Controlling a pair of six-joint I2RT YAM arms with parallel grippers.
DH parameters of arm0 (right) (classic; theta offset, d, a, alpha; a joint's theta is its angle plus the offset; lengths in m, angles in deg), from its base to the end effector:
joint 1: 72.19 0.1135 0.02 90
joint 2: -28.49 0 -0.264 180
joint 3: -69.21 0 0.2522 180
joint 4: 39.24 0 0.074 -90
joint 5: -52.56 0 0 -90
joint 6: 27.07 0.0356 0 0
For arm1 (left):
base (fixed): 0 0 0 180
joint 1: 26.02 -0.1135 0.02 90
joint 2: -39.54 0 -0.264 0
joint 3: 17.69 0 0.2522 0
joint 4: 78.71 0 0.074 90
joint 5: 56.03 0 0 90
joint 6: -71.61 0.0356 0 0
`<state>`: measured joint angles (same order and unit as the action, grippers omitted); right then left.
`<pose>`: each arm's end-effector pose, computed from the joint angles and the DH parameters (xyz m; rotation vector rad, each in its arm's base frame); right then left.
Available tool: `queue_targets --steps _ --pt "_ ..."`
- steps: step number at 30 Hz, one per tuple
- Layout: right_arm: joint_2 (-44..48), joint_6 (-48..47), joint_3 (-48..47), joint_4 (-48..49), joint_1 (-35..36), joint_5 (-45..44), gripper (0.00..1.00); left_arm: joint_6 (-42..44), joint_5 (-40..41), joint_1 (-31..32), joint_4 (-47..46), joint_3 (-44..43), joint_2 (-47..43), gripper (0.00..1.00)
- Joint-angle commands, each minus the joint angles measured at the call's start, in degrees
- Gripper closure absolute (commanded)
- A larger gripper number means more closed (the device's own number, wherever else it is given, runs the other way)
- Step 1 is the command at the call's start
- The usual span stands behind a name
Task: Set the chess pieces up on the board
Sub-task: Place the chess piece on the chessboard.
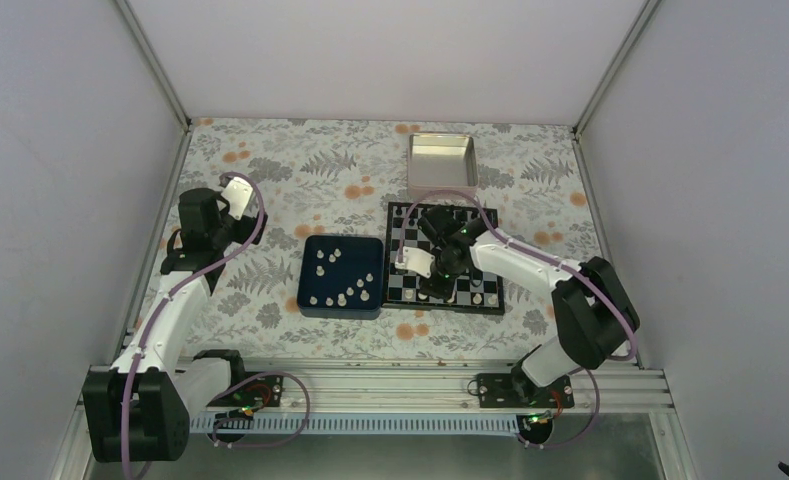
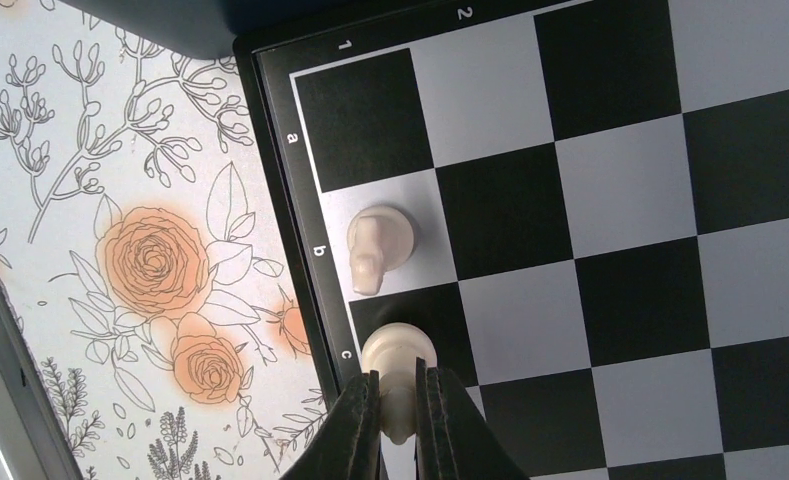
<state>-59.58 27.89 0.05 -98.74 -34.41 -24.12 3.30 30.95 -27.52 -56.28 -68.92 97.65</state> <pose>0.2096 0.1728 0.1892 -1.7643 2.3337 0.3486 0.2264 0.0041 0.2538 0.3975 2.0490 0.1917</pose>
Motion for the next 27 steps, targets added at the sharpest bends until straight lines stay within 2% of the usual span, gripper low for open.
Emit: queue_targets --steps 1,15,27 --pt "-0.64 0.61 0.61 1.85 -0.33 1.93 0.96 -0.78 0.4 -0.29 -0.23 -0.39 0.22 0.0" --pt "-2.72 0.41 0.73 2.4 -0.29 1.16 0.95 -0.69 0.22 -0.3 -0.4 -0.1 0.46 0.0" --pt "-0.05 0.25 0.42 0.3 -0.34 0.11 0.95 -0.73 0.23 -0.32 -0.41 -0.22 0.42 0.0"
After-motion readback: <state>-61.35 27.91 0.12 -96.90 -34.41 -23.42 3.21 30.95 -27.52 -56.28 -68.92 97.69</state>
